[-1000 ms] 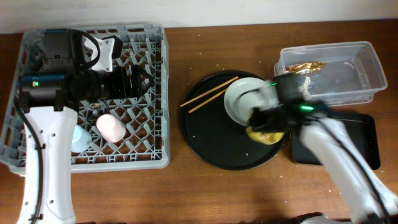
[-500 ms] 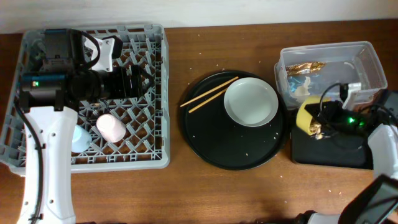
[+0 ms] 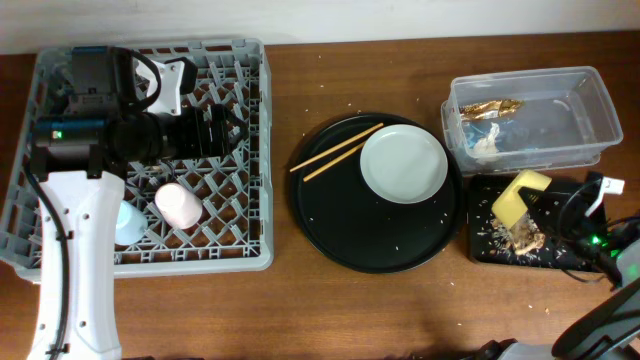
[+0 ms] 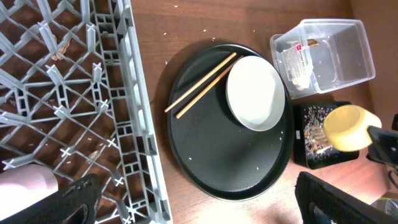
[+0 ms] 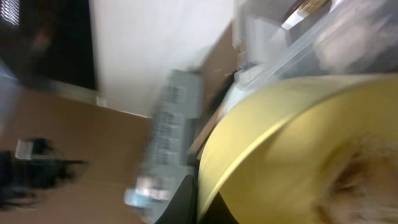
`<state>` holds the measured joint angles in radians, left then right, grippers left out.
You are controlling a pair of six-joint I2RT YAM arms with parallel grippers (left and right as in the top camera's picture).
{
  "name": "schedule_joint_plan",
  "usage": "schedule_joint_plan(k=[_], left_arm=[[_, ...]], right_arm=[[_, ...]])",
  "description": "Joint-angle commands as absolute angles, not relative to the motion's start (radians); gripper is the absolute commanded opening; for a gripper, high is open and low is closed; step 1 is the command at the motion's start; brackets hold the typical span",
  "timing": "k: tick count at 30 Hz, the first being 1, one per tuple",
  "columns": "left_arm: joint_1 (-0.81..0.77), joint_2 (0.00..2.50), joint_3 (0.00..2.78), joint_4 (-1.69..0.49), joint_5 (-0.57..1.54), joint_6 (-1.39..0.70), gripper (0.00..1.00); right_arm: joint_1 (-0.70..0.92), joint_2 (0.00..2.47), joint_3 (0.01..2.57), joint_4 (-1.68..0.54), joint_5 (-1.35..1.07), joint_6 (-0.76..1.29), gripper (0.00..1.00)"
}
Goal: Sort waste into correct bins and load items into the dishwasher rack
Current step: 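Return the yellow bowl to the round tray with the right gripper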
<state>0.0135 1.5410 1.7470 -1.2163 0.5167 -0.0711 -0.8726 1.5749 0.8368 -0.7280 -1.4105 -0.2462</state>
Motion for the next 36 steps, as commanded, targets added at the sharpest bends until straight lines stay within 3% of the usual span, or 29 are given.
schedule_joint_plan(k=[1,2,3,4,5,7,9,11,12,14,16,18,19,21,23,26,29,31,34,35,36], left_arm=[[0.015,1.528,1.757,-1.217,0.527,-0.055,0.99],[0.015,1.528,1.757,-1.217,0.527,-0.055,0.99],[0.015,1.528,1.757,-1.217,0.527,-0.055,0.99],[0.015,1.528,1.757,-1.217,0.527,-0.055,0.99],[0.015,1.528,1.757,-1.217,0.527,-0.055,0.99],[0.015,1.528,1.757,-1.217,0.527,-0.055,0.99],[0.016,1.528,1.757,-1.217,0.527,-0.055,0.99],[0.016,1.528,1.757,-1.217,0.527,-0.054,0.99],[0.016,1.528,1.757,-1.217,0.527,-0.055,0.99],[0.016,1.528,1.757,-1.217,0.527,-0.054,0.99],[0.016,1.528,1.757,-1.217,0.527,-0.055,0.99],[0.016,1.528,1.757,-1.217,0.527,-0.055,0.99],[0.016,1.528,1.757,-1.217,0.527,-0.055,0.99],[0.016,1.528,1.757,-1.217,0.527,-0.055,0.99],[0.016,1.528,1.757,-1.217,0.527,-0.055,0.99],[0.016,1.528,1.757,-1.217,0.527,-0.055,0.99],[0.016,1.528,1.757,-1.217,0.527,-0.055,0.99],[0.016,1.528,1.757,-1.217,0.527,-0.055,0.99],[0.016,1.528,1.757,-1.217,0.527,-0.054,0.99],[0.016,1.528,1.757,-1.217,0.527,-0.055,0.99],[0.016,1.528,1.757,-1.217,0.527,-0.055,0.99]], right_arm=[[-0.885,1.579,0.83,-0.664,-1.443,-0.231,0.04],[-0.886,1.581,0.83,-0.651,-1.425,-0.076,0.04],[-0.881,1.568,0.832,-0.716,-1.551,-0.178,0.04],[-0.878,1.562,0.839,-0.683,-1.505,-0.206,0.04],[-0.878,1.562,0.843,-0.649,-1.402,-0.038,0.04],[-0.872,1.546,0.844,-0.702,-1.536,-0.136,0.04],[-0.87,1.542,0.849,-0.683,-1.256,0.012,0.04],[-0.87,1.539,0.849,-0.725,-1.392,-0.193,0.04],[-0.871,1.544,0.849,-0.688,-1.303,-0.022,0.04],[-0.852,1.531,0.85,-0.736,-1.498,-0.211,0.04],[-0.838,1.533,0.855,-0.691,-1.285,0.01,0.04],[-0.807,1.498,0.865,-0.794,-1.376,-0.07,0.04],[-0.772,1.465,0.897,-0.868,-1.307,-0.072,0.04],[-0.658,1.385,0.98,-0.985,-1.177,-0.094,0.04],[-0.436,1.29,1.054,-1.029,-1.008,-0.099,0.04],[0.06,1.247,1.072,-0.949,-0.561,-0.013,0.04],[0.414,1.339,1.072,-0.89,-0.163,0.044,0.04],[0.568,1.441,1.072,-0.864,-0.032,0.061,0.04],[0.657,1.583,1.072,-0.821,-0.007,0.061,0.05],[0.665,1.624,1.072,-0.81,-0.008,0.062,0.08],[0.666,1.657,1.072,-0.804,-0.01,0.062,0.27]])
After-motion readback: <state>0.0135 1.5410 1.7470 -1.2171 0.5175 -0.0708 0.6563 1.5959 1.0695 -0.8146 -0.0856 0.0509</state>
